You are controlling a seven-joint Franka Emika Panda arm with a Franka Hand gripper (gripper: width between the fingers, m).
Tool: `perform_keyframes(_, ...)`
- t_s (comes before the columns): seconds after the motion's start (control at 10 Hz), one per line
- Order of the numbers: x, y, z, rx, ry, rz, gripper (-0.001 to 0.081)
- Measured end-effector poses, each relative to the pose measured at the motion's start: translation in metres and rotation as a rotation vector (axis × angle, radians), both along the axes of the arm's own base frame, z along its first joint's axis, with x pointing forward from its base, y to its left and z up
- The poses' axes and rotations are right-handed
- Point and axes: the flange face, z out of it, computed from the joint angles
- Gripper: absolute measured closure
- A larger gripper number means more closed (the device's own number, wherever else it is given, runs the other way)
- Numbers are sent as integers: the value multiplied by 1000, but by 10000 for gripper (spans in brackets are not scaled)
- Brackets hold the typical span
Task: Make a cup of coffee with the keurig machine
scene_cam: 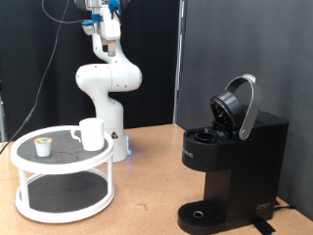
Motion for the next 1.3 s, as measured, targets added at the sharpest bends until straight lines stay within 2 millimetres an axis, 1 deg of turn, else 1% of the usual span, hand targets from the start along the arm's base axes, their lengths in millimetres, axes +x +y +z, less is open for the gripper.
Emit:
perform_keyframes(0.1,0,-1,0,1,-5,-6,72)
perform_keyframes(0.2,1,-6,-1,3,-10,-16,72)
perform_keyframes(0.5,8,-45,-9,-2,-8,-68,72)
perform_keyframes(0.8,17,-83,-15,0,15,-61,72)
perform_keyframes(0.9,21,-88,-15,2,23,-57,72)
perform_keyframes(1.0,21,-87,-16,2,23,-57,72)
perform_keyframes(1.2,20,-90,-17,5,21,-50,72)
perform_keyframes(1.3,17,-95,-17,10,18,-40,72)
